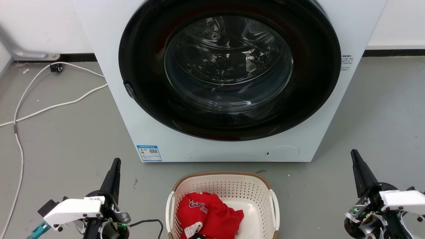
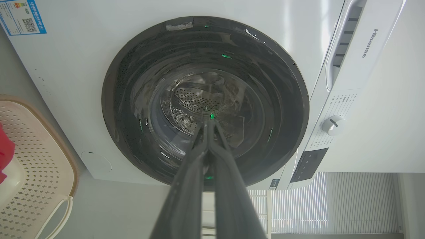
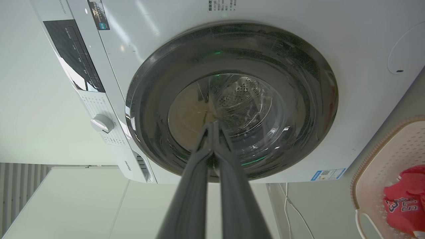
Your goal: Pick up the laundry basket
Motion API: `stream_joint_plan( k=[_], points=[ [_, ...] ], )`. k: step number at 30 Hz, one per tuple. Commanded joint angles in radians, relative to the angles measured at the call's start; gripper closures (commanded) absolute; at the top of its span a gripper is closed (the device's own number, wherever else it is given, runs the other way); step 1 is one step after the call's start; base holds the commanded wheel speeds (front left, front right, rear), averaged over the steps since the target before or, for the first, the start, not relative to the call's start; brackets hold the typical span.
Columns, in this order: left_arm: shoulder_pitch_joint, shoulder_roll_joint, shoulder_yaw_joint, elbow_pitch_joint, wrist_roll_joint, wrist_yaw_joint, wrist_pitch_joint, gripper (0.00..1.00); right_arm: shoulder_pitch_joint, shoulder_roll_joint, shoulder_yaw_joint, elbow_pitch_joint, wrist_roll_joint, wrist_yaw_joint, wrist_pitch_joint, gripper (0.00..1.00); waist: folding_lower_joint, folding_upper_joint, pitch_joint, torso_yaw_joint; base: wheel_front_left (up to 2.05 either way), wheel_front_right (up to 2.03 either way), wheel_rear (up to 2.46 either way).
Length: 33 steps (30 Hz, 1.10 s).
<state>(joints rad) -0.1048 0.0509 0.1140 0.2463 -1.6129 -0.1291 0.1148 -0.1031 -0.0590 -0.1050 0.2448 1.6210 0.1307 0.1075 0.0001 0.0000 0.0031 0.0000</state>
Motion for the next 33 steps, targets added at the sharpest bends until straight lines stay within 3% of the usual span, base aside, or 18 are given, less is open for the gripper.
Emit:
stream_joint_plan(
  k=[1,33],
  points=[
    [-0.009,-0.001,0.003,0.001,0.001,-0.004,0.003,1.0,-0.009,0.004,-0.002,0.001,-0.002,0.0,0.003,1.0,-0.0001,0.0,0.0,0.0,0.0,0.0,0.0],
    [-0.009,-0.001,0.003,0.001,0.001,-0.004,0.003,1.0,-0.01,0.006,-0.005,0.001,-0.006,0.0,0.006,1.0,-0.0001,0.0,0.0,0.0,0.0,0.0,0.0]
  ],
)
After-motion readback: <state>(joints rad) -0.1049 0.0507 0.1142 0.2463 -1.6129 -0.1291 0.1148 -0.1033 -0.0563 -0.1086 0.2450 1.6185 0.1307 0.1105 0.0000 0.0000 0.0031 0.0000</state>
